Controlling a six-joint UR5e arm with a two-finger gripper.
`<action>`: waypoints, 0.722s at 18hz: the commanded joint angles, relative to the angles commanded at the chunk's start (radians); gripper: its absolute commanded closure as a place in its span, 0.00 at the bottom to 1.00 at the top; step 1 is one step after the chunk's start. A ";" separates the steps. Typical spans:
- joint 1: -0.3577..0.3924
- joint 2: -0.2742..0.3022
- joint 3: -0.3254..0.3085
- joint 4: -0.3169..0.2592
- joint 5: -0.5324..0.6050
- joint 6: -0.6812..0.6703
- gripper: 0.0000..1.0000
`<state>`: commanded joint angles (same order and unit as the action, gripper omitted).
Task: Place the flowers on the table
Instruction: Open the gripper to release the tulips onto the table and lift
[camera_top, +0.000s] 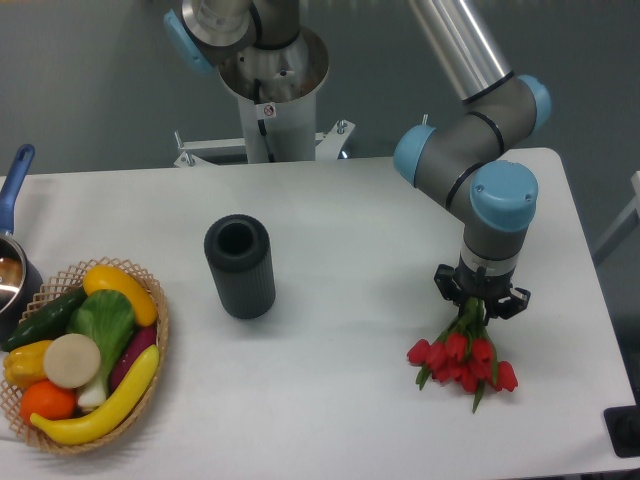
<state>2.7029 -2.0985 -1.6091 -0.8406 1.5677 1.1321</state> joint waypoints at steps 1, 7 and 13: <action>0.000 0.002 0.000 0.000 0.000 0.000 0.44; 0.003 0.061 -0.014 0.002 0.002 -0.003 0.00; 0.026 0.100 -0.023 0.002 0.005 -0.003 0.00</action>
<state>2.7288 -1.9989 -1.6321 -0.8391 1.5723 1.1290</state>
